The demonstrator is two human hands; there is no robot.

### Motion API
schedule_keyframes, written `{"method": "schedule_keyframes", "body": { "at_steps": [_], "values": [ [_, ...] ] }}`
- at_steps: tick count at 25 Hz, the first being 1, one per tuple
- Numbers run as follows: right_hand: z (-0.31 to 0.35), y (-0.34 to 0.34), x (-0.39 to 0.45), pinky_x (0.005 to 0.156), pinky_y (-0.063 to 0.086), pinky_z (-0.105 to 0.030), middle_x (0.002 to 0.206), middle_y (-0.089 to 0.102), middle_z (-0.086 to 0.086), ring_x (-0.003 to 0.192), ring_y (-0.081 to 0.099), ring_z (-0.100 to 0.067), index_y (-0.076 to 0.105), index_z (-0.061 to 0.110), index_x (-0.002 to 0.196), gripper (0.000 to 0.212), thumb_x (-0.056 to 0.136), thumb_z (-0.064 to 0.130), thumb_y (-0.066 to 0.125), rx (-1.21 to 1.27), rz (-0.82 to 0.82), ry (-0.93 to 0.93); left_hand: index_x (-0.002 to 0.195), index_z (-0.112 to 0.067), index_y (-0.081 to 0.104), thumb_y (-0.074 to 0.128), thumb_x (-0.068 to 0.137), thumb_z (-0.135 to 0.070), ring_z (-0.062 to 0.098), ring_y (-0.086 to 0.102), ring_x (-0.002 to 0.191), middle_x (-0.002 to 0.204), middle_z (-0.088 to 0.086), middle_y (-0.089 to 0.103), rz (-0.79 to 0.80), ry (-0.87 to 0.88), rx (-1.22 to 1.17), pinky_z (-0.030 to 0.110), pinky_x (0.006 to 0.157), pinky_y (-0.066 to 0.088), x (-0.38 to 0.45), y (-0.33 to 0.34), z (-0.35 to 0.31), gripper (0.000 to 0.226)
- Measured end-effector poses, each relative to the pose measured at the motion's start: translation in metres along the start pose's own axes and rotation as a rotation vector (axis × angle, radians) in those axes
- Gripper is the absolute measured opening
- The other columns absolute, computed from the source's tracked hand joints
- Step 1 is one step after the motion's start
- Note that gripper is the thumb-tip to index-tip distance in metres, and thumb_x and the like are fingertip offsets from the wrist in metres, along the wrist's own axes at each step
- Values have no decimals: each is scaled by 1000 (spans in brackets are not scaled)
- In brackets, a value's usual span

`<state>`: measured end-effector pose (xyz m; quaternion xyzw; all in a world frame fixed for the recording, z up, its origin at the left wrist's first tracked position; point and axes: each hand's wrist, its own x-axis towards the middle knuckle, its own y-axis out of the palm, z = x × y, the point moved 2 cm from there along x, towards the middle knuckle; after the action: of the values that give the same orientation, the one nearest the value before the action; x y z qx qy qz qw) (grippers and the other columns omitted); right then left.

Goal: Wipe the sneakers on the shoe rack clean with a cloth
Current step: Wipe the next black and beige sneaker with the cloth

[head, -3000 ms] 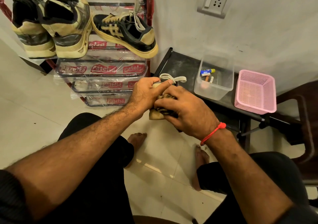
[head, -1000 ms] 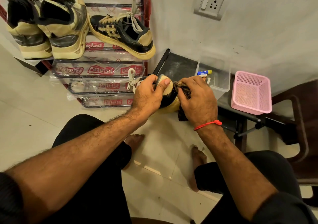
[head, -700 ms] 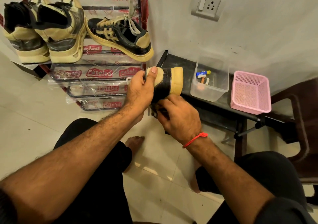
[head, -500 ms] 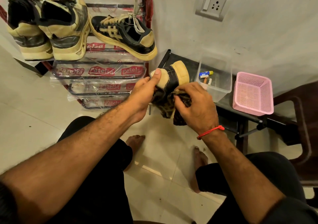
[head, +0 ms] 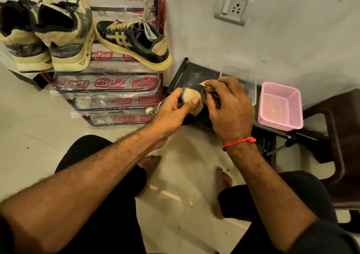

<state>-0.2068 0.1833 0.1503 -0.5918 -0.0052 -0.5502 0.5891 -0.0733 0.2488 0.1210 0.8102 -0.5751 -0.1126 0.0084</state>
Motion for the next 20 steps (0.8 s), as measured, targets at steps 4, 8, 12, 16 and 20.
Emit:
{"method": "schedule_keyframes", "body": {
  "at_steps": [4, 8, 12, 16, 20],
  "values": [
    [-1, -1, 5, 75, 54, -38, 107, 65, -5, 96, 61, -26, 71, 18, 111, 25, 91, 27, 58, -39, -61, 31, 123, -4, 56, 63, 100, -15, 22, 68, 109, 118, 14, 69, 47, 104, 87, 39, 98, 57, -4, 8, -2, 26],
    [3, 3, -3, 75, 52, -39, 105, 66, -7, 92, 60, -27, 72, 14, 109, 21, 91, 21, 62, -76, -148, -11, 116, -8, 57, 61, 101, -14, 24, 67, 104, 111, 12, 69, -1, 174, 92, 45, 97, 57, -5, 7, -6, 17],
    [17, 16, -25, 74, 51, -39, 104, 67, -7, 89, 62, -29, 72, 12, 103, 16, 92, 17, 62, -9, -110, -85, 116, -17, 55, 58, 103, -21, 17, 68, 94, 100, 1, 70, -137, 102, -194, 52, 92, 56, 0, -4, -15, 14],
    [-2, 35, -34, 82, 53, -36, 103, 66, -1, 93, 61, -20, 68, 14, 104, 17, 90, 18, 59, 229, 208, 1, 120, -24, 56, 57, 104, -27, 24, 69, 109, 116, 2, 71, -197, 46, -286, 60, 98, 53, 6, -20, -20, 17],
    [-5, 29, -28, 87, 54, -34, 105, 67, -2, 97, 61, -11, 67, 11, 111, 20, 92, 16, 65, 392, 196, 104, 135, -20, 54, 52, 105, -35, 24, 68, 116, 130, 5, 68, -212, -15, -440, 61, 97, 53, 9, -24, -24, 33]
  ]
}}
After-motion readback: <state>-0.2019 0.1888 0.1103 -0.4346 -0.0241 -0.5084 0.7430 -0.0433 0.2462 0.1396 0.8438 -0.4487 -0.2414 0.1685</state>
